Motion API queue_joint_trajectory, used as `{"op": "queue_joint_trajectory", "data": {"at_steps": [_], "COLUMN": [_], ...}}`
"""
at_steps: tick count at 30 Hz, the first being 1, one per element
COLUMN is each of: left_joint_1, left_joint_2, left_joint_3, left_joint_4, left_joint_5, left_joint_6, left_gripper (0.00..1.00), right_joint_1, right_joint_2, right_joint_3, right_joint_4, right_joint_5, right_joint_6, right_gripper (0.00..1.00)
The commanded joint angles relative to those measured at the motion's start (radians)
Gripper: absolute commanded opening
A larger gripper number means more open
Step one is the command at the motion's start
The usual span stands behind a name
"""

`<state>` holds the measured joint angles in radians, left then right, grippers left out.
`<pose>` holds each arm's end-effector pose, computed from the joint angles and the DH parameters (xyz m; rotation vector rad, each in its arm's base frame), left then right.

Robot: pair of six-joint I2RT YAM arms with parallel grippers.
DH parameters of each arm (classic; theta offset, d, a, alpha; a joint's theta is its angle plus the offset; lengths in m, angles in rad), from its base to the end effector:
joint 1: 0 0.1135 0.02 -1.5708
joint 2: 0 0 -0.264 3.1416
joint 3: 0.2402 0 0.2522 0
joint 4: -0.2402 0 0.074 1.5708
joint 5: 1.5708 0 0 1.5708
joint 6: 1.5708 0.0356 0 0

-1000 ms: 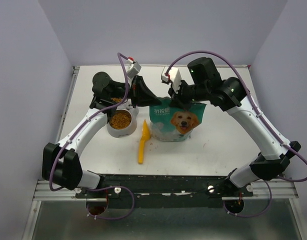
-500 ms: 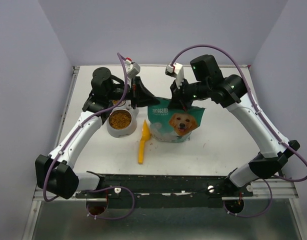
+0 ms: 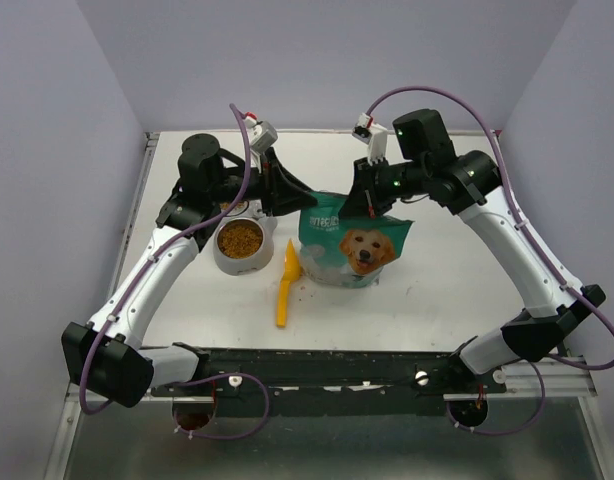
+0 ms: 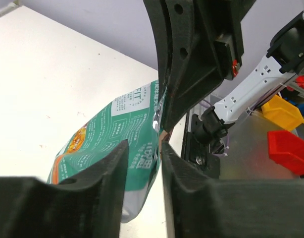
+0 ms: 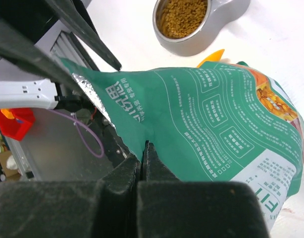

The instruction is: Serve the pet food

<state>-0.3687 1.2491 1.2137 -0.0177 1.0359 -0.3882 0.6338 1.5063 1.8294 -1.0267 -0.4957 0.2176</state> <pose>0.2459 -0.1279 0.4104 0.8374 1.5864 -1.3886 0.2289 0.1892 0.4435 -0.7581 2.2519 0.9951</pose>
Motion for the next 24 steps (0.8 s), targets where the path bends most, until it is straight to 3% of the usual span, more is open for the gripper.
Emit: {"op": "queue_joint_trajectory", "data": {"at_steps": [1,8,13,15,17,20,24], "left_joint_1": [0.010,0.010,-0.015,-0.019,-0.019,-0.018,0.004], "left_joint_2": [-0.003,0.045,0.078,0.073,0.066,0.055,0.061], "left_joint_3": [0.009,0.038,0.049,0.040,0.040,0.090,0.099], "left_joint_4": [0.067,0.099,0.131,0.121,0.087,-0.060,-0.065], "left_joint_5": [0.006,0.038,0.072,0.087,0.073,0.006,-0.060], "left_joint_6": [-0.003,-0.050,-0.080,-0.058,-0.026,0.095,0.103], "left_gripper": [0.42,0.40,0.42,0.30,0.03,0.00,0.00], "right_joint_1": [-0.054,-0.056,-0.054,-0.055,-0.055,-0.025,0.049], "right_joint_2": [-0.044,0.025,0.035,0.054,0.087,0.156,0.195], "right_joint_3": [0.033,0.198,0.189,0.221,0.272,0.399,0.467], "right_joint_4": [0.008,-0.084,-0.064,-0.062,-0.076,-0.154,-0.271], "right_joint_5": [-0.112,-0.122,-0.124,-0.132,-0.156,-0.179,-0.176], "right_joint_6": [0.074,0.060,0.052,0.049,0.048,0.046,0.069], "right_gripper": [0.00,0.00,0.00,0.00,0.00,0.00,0.00]}}
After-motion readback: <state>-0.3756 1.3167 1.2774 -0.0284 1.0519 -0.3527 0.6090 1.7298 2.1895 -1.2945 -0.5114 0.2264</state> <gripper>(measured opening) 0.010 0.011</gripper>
